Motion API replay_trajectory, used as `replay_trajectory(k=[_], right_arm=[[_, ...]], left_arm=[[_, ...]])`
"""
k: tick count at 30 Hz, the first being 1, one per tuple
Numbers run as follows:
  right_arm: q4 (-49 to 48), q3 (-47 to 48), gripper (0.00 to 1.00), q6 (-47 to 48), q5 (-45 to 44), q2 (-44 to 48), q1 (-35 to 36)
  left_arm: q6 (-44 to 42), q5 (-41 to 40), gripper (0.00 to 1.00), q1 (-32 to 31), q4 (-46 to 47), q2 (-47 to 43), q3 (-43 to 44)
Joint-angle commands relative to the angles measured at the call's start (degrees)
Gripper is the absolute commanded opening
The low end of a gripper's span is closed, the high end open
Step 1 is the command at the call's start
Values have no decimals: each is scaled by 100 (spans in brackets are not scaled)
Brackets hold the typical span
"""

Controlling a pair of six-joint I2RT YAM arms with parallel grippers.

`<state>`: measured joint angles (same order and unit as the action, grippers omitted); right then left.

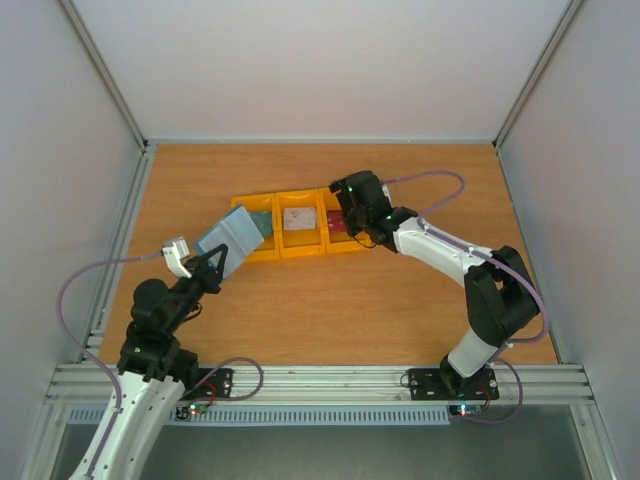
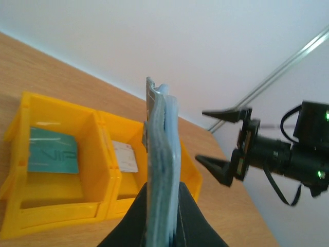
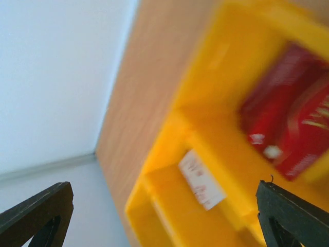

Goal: Take the credit cards out of the card holder

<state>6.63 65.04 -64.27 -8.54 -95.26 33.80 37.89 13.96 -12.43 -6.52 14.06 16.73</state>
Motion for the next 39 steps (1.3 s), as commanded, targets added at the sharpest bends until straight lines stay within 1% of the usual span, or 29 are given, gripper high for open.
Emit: replay_trajectory(k=[1,2,3,4,5,7,8,9,11,12,15,19,21,22,23,24,25,26,28,30,31,33,34,36,39], right_arm=[[-795,915,96,3548,1161,400,-2],[-481,1190,96,4465,1596,456,19],[-191,1385,96,5154,2010,519,42],[-48,1452,96,5951,2512,603,45],[44,1466,97,6556,3145,718,46],[386,1510,98,7471,4597,893,52],[900,1610,98,7880,5348,925,79],[1433,1740,99,8276,5867,930,140],[2500,2002,98,9034,6223,933,281],[2779,2028,99,9298,6303,988,312],[3141,1998,98,9762,6848,1118,375],[3652,2148,99,10313,6662,1055,747],[3851,2246,95,10388,6562,962,847],[3884,2288,89,10359,6602,919,860],[3894,2320,79,10340,6702,887,860],[3866,2335,64,10310,6793,873,864],[3781,2333,42,10242,6844,876,862],[3677,2304,26,10157,6860,905,865],[3571,2270,4,10097,6849,946,861],[3532,2247,1,10075,6773,1020,853],[3481,2205,1,10075,6810,1076,825],[3240,2055,1,9970,7052,1202,667],[3100,1989,1,9885,7204,1250,509],[3023,1964,1,9757,7387,1302,360],[3220,2049,1,9900,7419,1319,327]], left_arm=[[36,707,0,38,1095,-49,-30],[114,904,0,31,1232,-40,-30],[244,1136,0,34,1346,-21,-19],[303,1361,0,34,1481,7,14],[326,1620,0,37,1643,35,41],[316,2106,0,32,2025,116,81],[308,2367,0,30,2228,170,96],[262,2689,0,30,2440,222,120],[170,3130,0,30,2711,347,177],[121,3326,0,30,2780,397,219],[18,3829,0,21,2866,539,328],[18,4039,0,15,2884,646,438],[2,4061,0,16,2921,689,496],[-7,4067,0,14,2919,709,513],[-29,4071,0,12,2909,733,541],[-34,4083,0,12,2888,750,564],[-29,4096,0,12,2869,772,582],[-19,4112,0,12,2862,782,592],[-2,4085,0,19,2843,795,611],[12,4012,2,17,2779,790,625],[16,3980,13,13,2734,780,628],[33,3992,38,12,2652,749,646],[34,4037,44,12,2640,721,652],[19,4171,45,13,2638,693,674],[-95,4296,41,13,2630,649,699]])
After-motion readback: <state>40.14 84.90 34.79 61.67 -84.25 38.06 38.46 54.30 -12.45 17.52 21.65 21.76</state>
